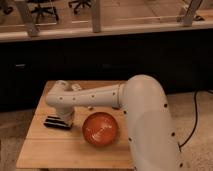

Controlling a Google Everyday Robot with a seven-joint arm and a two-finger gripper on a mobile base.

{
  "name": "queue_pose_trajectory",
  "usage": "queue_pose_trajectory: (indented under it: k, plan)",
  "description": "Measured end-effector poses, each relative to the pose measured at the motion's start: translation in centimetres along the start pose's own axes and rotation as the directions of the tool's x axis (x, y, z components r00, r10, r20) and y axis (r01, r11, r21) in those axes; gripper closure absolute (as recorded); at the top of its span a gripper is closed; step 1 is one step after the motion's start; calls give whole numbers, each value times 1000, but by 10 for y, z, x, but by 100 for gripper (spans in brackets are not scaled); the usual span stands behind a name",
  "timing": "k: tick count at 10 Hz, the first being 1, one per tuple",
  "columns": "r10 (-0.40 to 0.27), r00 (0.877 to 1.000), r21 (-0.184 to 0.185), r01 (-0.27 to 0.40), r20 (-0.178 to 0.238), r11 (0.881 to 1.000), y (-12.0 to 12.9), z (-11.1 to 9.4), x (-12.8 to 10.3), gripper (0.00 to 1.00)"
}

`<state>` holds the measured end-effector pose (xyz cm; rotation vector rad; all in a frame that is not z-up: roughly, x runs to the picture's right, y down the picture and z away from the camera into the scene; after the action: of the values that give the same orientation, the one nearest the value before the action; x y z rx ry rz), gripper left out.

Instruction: Push the eraser across the table

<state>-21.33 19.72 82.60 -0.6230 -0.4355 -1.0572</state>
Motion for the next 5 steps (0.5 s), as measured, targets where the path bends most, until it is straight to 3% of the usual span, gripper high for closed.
queue_pose_trajectory:
  k: [5]
  plan:
    - [-7, 1000, 0, 7, -9, 1000, -3, 3, -1, 98]
